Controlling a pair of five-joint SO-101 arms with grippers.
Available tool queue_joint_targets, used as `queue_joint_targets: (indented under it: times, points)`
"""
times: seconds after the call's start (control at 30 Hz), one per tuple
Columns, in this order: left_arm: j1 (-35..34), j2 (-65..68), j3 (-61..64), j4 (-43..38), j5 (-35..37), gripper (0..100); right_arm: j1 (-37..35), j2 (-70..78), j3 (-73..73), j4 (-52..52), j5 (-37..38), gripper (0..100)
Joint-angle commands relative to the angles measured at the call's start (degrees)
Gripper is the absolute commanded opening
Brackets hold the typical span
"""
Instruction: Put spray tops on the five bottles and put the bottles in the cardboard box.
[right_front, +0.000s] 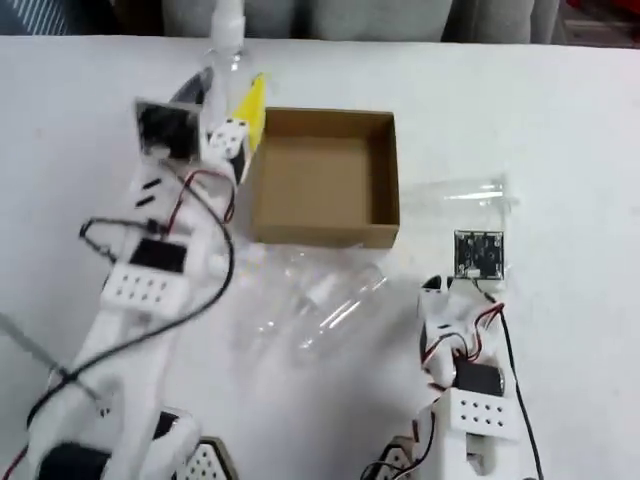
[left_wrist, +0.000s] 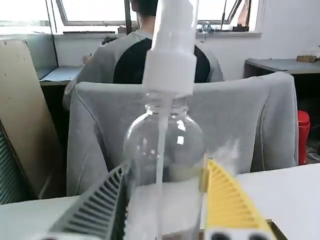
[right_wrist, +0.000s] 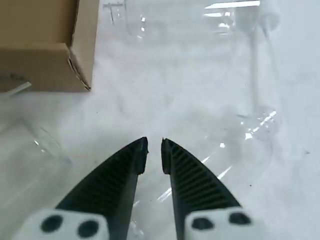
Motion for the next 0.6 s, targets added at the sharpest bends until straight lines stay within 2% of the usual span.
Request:
queue_joint_targets:
  times: [0.0, 0.17, 0.43, 0.57]
  points:
    - [0.4, 10.0, -9.4, -7.9, 0.4, 5, -0.2, 0.7, 0.1, -0.4, 0.4, 1.7]
    - [1.3, 20.4, -9.9, -21.8, 7.2, 5, -0.4, 0.7, 0.2, -0.4, 0.4, 1.7]
    - [4.5, 38.7, -12.0, -41.0, 7.0, 5, -0.3, 0.7, 0.4, -0.5, 0.4, 1.7]
    - [4.1, 48.0, -17.1, -47.2, 7.0, 5, -0.3, 0.7, 0.5, -0.5, 0.4, 1.7]
